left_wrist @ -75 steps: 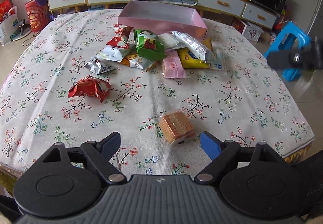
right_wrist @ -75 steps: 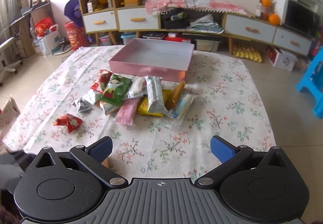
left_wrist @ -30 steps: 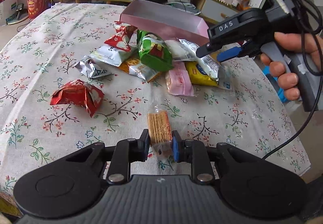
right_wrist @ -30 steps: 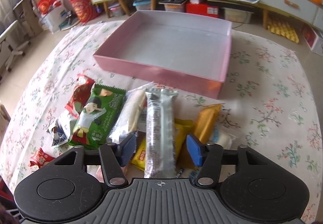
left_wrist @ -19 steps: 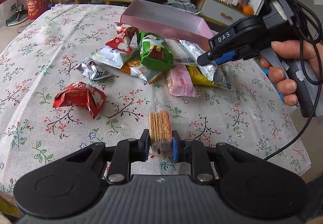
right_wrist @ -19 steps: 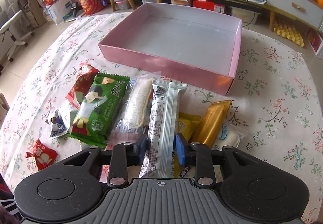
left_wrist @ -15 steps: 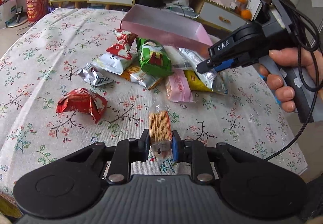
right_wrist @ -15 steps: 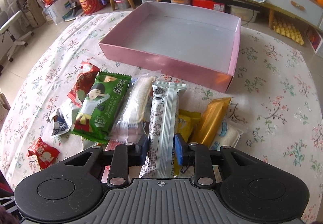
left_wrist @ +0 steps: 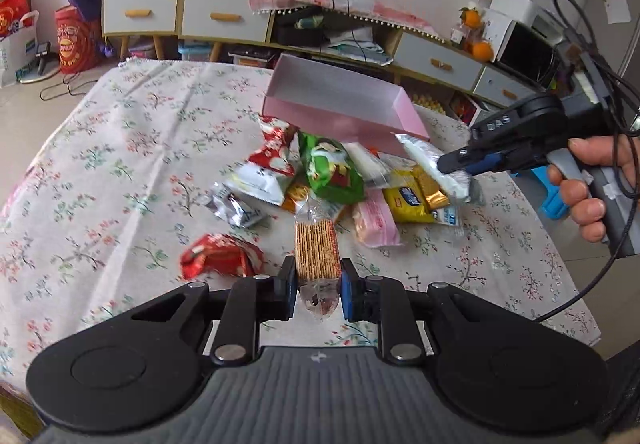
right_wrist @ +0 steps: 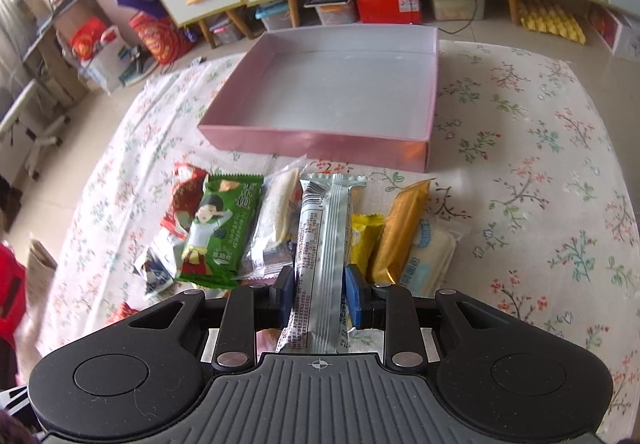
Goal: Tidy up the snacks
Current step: 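Carry both packs into the pink box and lower them inside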
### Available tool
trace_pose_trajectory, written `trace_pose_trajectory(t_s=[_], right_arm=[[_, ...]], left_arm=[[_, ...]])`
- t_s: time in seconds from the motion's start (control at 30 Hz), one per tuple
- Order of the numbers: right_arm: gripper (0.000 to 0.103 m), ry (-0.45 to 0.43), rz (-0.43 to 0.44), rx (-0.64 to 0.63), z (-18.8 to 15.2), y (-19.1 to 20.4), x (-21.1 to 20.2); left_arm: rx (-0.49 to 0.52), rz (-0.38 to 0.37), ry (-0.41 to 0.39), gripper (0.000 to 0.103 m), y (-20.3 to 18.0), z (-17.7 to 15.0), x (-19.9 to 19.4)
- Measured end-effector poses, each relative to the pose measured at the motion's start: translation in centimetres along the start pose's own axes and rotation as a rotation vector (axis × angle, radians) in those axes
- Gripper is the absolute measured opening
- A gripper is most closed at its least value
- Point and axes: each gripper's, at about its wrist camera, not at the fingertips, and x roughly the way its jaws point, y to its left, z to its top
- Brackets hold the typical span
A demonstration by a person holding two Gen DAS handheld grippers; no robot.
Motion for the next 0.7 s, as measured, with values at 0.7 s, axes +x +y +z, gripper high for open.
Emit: trace_pose_trajectory(t_s=[0.7], right_arm=[[0.025, -0.089, -0.044, 0.158, 6.9, -1.4, -1.1]], left_arm=[[0.159, 0.037, -0.012, 0.02, -2.7, 15.3, 7.5]])
